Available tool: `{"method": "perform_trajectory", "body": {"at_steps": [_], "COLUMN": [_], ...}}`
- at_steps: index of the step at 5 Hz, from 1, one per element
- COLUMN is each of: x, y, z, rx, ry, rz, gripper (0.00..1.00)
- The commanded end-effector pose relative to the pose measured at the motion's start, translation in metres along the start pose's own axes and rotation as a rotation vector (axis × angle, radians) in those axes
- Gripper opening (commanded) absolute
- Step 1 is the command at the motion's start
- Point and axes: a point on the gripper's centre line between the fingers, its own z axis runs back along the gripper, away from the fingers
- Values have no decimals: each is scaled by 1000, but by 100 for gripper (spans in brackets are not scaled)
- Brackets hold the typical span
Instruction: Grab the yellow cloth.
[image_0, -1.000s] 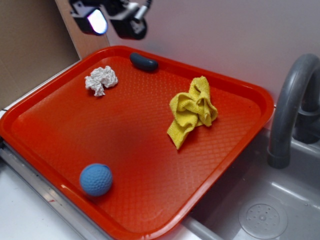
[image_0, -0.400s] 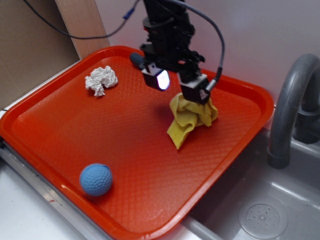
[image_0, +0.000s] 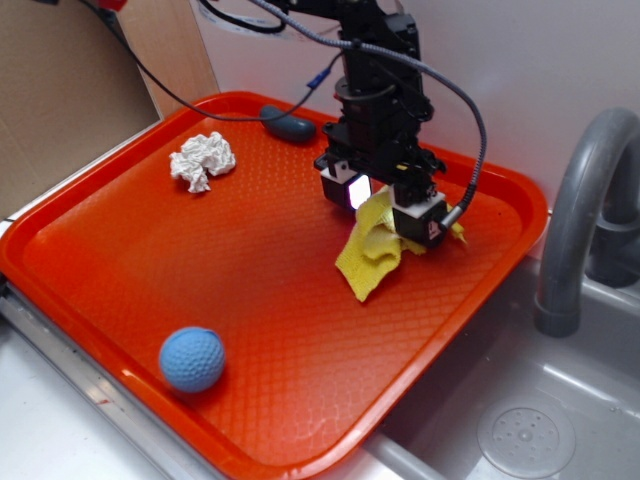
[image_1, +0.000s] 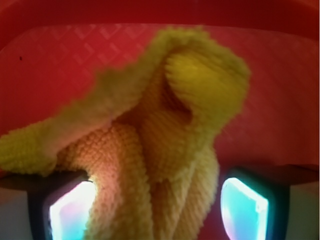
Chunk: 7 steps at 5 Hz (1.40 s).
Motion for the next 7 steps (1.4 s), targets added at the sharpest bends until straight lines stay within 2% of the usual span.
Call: {"method": "perform_trajectory", "body": {"at_steps": [1, 2, 4, 5, 6, 7], "x": [-9, -13, -19, -34, -53, -83], "y": [-4, 13, 73, 107, 137, 167], "z": [28, 56, 122, 153, 179, 206], "rx": [40, 26, -48, -48, -42, -81], "ry": [-51, -78, -176, -161, -172, -227], "rz": [-23, -8, -112, -171, -210, -214], "gripper": [0, 0, 0, 0, 0, 0]}}
